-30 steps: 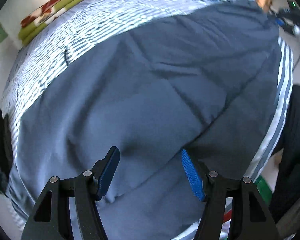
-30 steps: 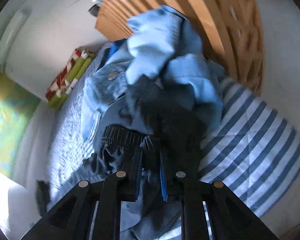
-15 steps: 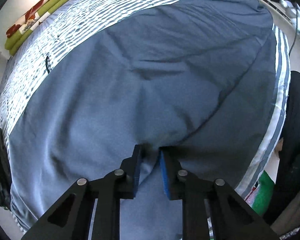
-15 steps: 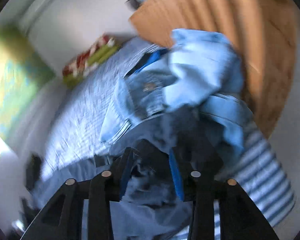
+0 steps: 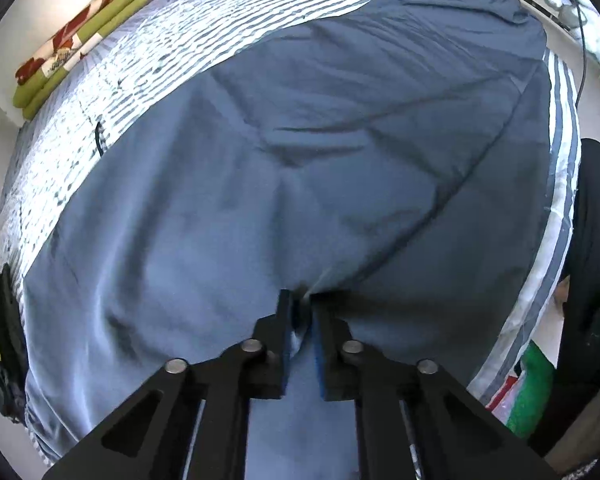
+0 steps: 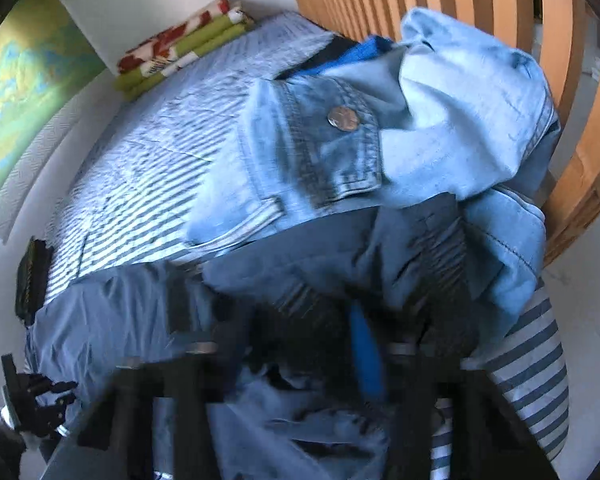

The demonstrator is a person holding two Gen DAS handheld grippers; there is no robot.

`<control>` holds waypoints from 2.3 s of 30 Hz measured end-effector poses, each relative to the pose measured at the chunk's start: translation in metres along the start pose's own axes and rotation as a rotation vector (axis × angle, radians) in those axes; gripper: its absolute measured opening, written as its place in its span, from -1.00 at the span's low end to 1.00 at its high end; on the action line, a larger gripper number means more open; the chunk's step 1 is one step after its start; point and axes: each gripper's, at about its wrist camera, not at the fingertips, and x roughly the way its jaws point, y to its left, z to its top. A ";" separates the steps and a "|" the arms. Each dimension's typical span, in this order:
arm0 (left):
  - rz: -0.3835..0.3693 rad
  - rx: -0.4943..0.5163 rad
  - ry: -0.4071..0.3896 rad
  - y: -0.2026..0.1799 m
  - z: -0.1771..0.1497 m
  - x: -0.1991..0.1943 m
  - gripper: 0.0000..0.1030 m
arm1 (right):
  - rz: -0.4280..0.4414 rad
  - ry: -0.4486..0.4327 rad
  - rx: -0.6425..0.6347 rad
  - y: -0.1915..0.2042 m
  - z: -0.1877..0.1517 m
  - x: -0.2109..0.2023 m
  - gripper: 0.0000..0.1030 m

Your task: Organize objects

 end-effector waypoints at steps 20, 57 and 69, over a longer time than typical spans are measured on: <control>-0.146 0.014 -0.011 -0.041 0.001 -0.042 -0.69 | -0.485 -0.171 -0.071 -0.007 0.050 -0.044 -0.50; 0.079 -0.967 -0.118 0.305 -0.240 -0.068 0.12 | 0.117 0.223 -1.123 0.410 -0.245 0.077 -0.08; 0.175 -0.817 -0.145 0.296 -0.209 -0.117 -0.02 | 0.082 0.231 -1.084 0.408 -0.229 0.082 -0.88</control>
